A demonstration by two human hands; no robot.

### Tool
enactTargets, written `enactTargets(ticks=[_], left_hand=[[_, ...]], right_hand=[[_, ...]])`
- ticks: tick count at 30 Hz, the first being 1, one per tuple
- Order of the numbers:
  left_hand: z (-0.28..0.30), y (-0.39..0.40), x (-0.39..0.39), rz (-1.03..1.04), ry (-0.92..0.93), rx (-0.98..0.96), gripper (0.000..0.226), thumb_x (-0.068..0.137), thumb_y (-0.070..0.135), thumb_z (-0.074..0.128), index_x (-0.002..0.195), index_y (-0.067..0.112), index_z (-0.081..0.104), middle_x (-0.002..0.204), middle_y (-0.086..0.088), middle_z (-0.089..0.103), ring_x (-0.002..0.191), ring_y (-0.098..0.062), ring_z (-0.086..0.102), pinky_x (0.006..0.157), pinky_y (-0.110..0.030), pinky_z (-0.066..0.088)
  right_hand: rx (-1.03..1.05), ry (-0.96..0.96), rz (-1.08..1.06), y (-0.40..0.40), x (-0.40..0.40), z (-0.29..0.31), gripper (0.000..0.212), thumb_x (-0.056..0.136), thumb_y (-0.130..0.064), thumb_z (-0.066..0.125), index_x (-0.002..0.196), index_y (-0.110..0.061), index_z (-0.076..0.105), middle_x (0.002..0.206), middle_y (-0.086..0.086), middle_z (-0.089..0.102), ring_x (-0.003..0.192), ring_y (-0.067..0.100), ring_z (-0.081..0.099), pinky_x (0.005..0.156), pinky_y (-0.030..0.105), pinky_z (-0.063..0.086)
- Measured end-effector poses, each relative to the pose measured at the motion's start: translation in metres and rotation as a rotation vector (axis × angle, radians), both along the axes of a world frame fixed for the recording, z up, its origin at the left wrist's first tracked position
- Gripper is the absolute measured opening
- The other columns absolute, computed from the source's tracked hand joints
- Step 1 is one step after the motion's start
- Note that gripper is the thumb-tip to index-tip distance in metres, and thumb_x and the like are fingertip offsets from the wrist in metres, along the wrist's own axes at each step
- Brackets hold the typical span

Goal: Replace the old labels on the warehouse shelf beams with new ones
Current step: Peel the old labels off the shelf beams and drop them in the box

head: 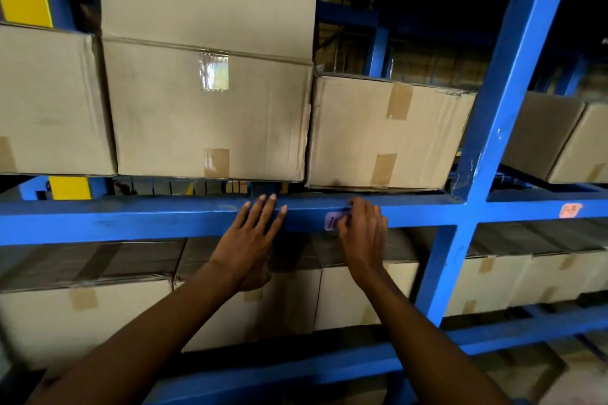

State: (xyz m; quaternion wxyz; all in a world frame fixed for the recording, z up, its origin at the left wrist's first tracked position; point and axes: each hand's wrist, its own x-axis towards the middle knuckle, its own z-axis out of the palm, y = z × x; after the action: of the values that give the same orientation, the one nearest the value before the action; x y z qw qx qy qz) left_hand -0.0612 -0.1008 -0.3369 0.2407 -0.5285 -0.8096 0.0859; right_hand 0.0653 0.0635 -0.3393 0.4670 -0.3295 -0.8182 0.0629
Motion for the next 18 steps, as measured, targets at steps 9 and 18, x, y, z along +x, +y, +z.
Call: enactTargets(ticks=[9, 18], left_hand=[[-0.001, 0.001, 0.001, 0.002, -0.008, 0.017, 0.109, 0.082, 0.058, 0.051, 0.136, 0.013, -0.033, 0.153, -0.021, -0.024, 0.142, -0.037, -0.019, 0.117, -0.048, -0.009], [-0.009, 0.018, 0.023, -0.019, 0.004, 0.063, 0.1, 0.086, 0.05, 0.049, 0.138, 0.011, -0.028, 0.151, -0.019, -0.028, 0.137, -0.034, -0.028, 0.114, -0.045, -0.014]], right_hand=[[-0.43, 0.014, 0.321, 0.005, 0.023, 0.005, 0.026, 0.076, -0.011, 0.07, 0.096, -0.013, 0.053, 0.082, 0.004, 0.06, 0.077, 0.018, 0.06, 0.067, 0.031, 0.052], [-0.515, 0.079, 0.497, 0.03, 0.074, -0.007, 0.019, 0.078, 0.006, 0.06, 0.088, -0.009, 0.065, 0.072, -0.001, 0.06, 0.065, 0.004, 0.054, 0.057, 0.002, 0.042]])
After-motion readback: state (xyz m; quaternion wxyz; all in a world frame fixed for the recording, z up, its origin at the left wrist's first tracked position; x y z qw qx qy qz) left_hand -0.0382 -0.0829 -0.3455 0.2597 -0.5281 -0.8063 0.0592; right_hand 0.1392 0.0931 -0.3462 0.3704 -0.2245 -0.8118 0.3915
